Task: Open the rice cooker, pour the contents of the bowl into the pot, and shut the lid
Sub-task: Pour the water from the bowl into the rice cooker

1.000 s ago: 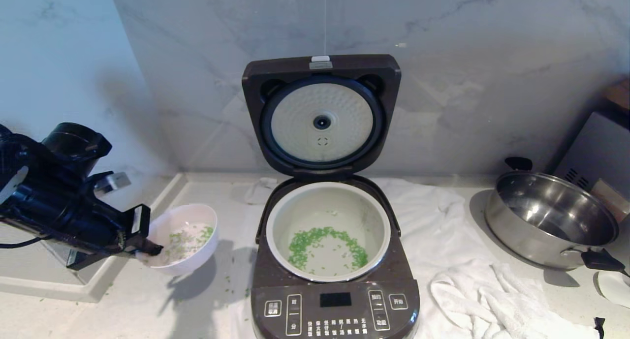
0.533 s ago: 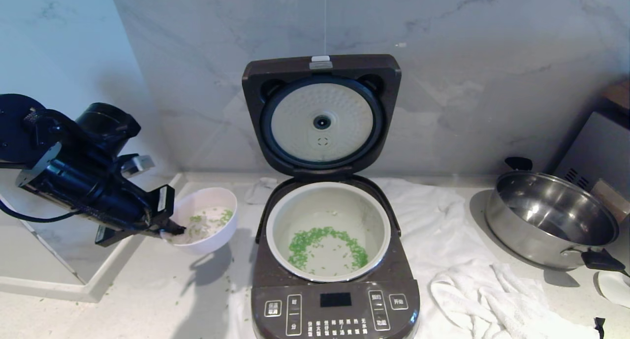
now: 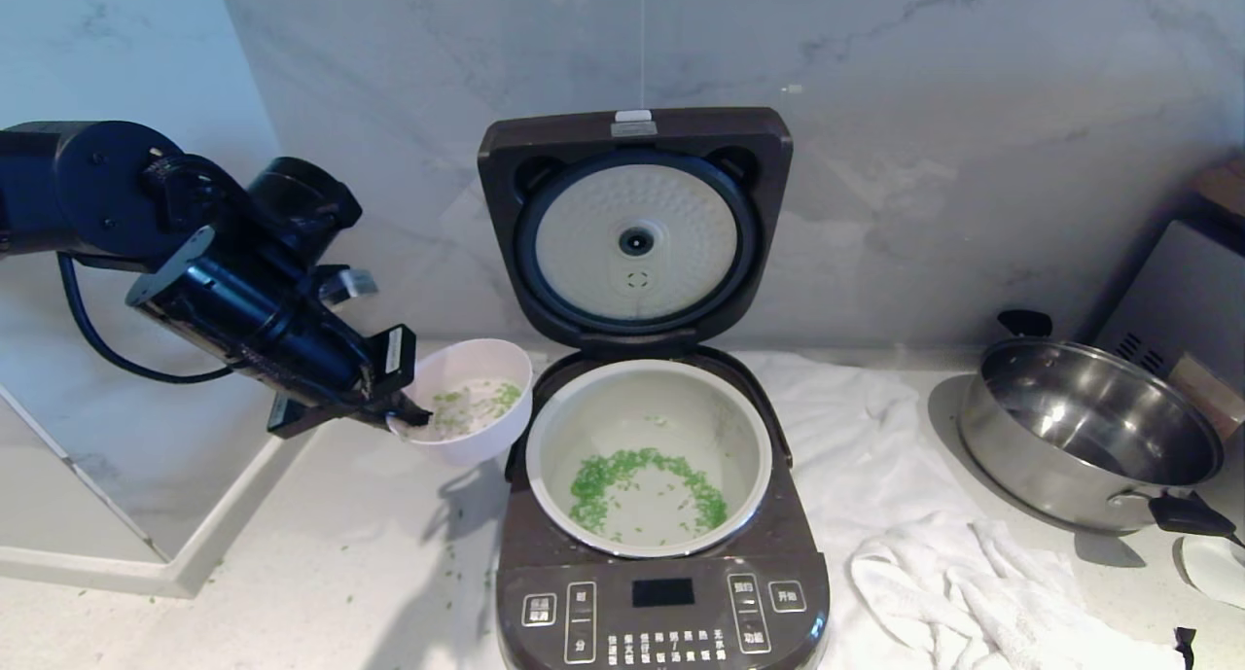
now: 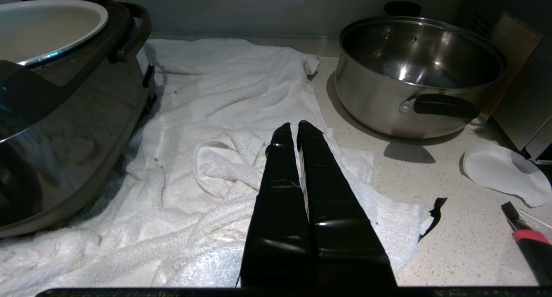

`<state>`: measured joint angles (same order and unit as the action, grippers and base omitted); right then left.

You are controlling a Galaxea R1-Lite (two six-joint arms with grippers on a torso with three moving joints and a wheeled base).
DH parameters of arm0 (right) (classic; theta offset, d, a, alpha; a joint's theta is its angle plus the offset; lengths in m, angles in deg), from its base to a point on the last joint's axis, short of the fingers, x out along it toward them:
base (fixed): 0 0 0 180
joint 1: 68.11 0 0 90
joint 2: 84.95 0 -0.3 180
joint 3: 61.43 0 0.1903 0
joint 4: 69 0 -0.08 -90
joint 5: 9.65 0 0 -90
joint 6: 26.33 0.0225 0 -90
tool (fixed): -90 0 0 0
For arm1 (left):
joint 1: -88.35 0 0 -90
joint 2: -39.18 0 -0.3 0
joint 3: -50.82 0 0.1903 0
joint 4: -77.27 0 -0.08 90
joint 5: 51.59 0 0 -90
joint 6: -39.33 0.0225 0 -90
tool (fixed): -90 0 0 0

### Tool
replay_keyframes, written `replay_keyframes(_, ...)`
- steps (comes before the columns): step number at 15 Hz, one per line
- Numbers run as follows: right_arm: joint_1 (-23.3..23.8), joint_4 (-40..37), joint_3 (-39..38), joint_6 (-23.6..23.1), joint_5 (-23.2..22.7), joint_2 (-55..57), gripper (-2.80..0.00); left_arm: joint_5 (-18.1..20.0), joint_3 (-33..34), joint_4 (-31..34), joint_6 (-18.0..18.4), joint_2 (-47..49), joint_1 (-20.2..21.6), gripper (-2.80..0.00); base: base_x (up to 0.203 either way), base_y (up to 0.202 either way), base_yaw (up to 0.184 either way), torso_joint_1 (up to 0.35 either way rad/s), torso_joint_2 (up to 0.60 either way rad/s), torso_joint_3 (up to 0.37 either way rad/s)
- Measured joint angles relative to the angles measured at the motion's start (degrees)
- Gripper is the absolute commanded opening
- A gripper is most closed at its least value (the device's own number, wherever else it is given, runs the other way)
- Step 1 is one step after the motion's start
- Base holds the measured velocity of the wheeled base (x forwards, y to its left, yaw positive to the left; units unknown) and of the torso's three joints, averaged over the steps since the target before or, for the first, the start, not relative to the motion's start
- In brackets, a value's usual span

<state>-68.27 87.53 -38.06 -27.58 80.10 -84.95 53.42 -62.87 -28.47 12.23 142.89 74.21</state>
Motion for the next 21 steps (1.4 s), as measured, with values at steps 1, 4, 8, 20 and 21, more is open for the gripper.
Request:
replay_keyframes(1, 0.0, 0.0, 0.0, 0.03, 0.0, 0.0, -2.8, 0.03, -1.07, 0.05, -0.65, 0.8, -1.13, -2.8, 0.0, 0.0, 0.0, 0.0, 0.0, 0.0)
replay_keyframes(4, 0.0, 0.0, 0.0, 0.02, 0.02, 0.0, -2.8, -0.03, -3.93, 0.1, -2.7, 2.79, -3.78, -2.8, 0.0, 0.0, 0.0, 0.0, 0.0, 0.0)
replay_keyframes(8, 0.0, 0.0, 0.0, -0.01, 0.02, 0.0, -2.8, -3.43, -7.17, -0.09, -6.39, 5.35, -7.87, -2.8, 0.0, 0.0, 0.0, 0.0, 0.0, 0.0)
replay_keyframes(20, 0.0, 0.0, 0.0, 0.0, 0.02, 0.0, -2.8, -14.53, -3.37, -15.54, -14.72, 7.32, -17.31, -2.8, 0.0, 0.0, 0.0, 0.0, 0.0, 0.0)
replay_keyframes(21, 0.0, 0.0, 0.0, -0.03, 0.0, 0.0, -2.8, -15.11, -1.49, -18.47, -14.7, 6.86, -17.82, -2.8, 0.0, 0.0, 0.0, 0.0, 0.0, 0.0)
